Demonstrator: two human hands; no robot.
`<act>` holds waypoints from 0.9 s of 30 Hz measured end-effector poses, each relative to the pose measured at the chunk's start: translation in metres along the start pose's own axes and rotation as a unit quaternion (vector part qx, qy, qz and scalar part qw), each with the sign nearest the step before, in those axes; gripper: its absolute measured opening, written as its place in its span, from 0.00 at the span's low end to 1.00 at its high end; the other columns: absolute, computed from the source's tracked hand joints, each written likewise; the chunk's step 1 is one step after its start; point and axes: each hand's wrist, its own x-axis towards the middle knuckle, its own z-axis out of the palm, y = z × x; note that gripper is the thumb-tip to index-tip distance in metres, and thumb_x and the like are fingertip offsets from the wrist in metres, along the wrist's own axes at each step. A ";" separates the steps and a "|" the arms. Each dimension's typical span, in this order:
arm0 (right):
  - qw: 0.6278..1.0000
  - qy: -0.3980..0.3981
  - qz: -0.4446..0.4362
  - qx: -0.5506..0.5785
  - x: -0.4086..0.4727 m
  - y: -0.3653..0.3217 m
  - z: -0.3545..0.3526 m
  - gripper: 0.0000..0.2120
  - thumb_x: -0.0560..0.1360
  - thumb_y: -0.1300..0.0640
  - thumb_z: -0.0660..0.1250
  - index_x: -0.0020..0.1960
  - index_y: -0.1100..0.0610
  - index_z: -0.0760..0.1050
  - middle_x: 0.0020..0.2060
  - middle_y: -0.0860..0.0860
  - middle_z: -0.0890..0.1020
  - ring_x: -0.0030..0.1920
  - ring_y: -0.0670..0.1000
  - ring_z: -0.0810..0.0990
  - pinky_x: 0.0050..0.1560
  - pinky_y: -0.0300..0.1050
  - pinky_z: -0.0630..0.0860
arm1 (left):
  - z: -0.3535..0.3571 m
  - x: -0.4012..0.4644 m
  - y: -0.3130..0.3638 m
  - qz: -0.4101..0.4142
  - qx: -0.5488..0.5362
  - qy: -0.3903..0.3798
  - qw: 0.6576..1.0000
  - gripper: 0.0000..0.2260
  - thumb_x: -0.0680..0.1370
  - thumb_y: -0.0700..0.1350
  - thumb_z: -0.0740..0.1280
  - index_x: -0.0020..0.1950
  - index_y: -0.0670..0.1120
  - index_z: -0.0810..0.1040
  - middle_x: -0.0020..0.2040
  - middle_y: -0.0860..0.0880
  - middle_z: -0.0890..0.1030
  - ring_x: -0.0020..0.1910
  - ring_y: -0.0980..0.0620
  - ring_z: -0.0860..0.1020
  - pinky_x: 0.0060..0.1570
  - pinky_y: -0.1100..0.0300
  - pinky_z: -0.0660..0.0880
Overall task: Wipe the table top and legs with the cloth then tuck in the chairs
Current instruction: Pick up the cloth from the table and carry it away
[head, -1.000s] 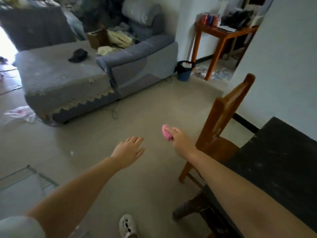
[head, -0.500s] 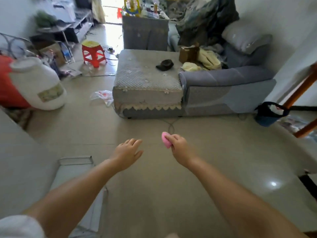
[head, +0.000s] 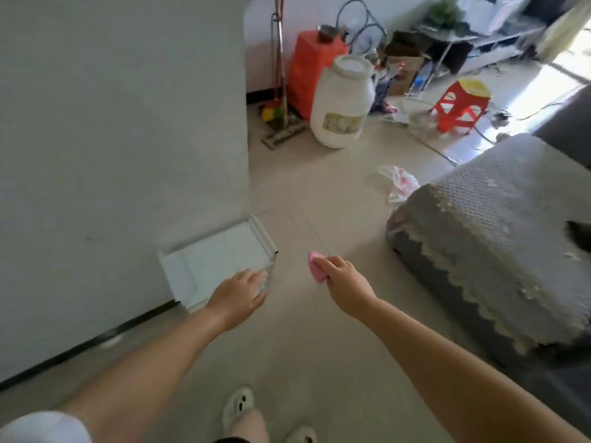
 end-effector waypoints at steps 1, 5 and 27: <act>1.000 -0.014 -0.021 -0.005 0.012 -0.003 0.002 0.24 0.76 0.64 0.55 0.70 0.48 0.65 0.66 0.50 0.70 0.63 0.56 0.68 0.55 0.49 0.73 | 0.007 -0.006 -0.006 -0.037 -0.014 0.001 0.999 0.34 0.74 0.64 0.41 0.72 0.46 0.61 0.69 0.46 0.67 0.67 0.47 0.66 0.61 0.53 0.66; 0.994 -0.061 -0.092 -0.011 0.057 -0.021 0.020 0.23 0.76 0.64 0.55 0.69 0.49 0.65 0.66 0.49 0.70 0.63 0.55 0.69 0.53 0.50 0.73 | 0.038 -0.023 -0.031 -0.123 -0.036 0.013 0.992 0.25 0.79 0.58 0.49 0.71 0.46 0.62 0.68 0.47 0.68 0.66 0.48 0.67 0.61 0.53 0.67; 0.921 -0.154 -0.324 -0.150 0.238 -0.046 0.209 0.32 0.76 0.65 0.58 0.76 0.53 0.50 0.75 0.52 0.50 0.74 0.56 0.49 0.74 0.54 0.53 | 0.193 0.086 -0.146 -0.313 -0.034 0.097 0.944 0.25 0.81 0.54 0.43 0.64 0.42 0.70 0.62 0.38 0.75 0.63 0.41 0.70 0.63 0.45 0.66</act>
